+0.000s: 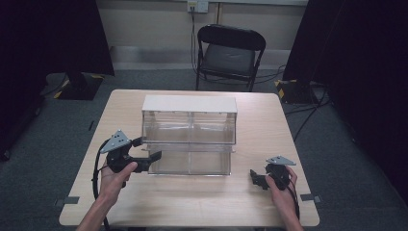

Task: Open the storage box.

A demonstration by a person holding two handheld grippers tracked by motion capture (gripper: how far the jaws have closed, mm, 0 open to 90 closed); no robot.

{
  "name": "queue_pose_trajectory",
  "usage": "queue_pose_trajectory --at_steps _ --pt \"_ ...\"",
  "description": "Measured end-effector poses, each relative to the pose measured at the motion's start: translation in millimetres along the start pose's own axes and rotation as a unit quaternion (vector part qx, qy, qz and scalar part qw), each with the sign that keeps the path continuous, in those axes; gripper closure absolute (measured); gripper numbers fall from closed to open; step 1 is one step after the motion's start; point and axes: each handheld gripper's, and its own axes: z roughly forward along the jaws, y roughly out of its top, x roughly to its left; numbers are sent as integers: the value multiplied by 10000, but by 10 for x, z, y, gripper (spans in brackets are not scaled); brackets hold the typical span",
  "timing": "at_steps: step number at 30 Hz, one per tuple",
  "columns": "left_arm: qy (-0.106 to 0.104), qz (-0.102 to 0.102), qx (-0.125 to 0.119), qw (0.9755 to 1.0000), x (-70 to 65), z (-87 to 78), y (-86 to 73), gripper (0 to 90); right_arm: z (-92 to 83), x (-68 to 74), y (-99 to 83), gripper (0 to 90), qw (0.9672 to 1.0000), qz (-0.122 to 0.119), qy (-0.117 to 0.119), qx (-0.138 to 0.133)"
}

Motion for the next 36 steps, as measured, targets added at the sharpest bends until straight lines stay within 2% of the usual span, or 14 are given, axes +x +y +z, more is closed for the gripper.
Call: queue_pose_trajectory --at_steps 12,18,25,28,31,36 --pt "-22 -18 -27 10000 -8 14 33 147 0 1 0 114 10000 3 -1 3" --pt "-16 -7 -11 10000 -22 41 63 106 0 1 0 114 10000 3 0 3" --pt "-19 -114 13 9999 -24 87 76 64 0 0 1 114 10000 -1 0 3" --pt "35 -69 63 10000 -36 87 87 61 0 0 0 114 10000 -1 -1 1" --pt "44 -153 66 9999 -40 89 90 65 0 0 1 114 10000 -1 0 0" --pt "32 -116 89 9999 -32 85 94 68 0 0 1 113 10000 -1 -1 0"
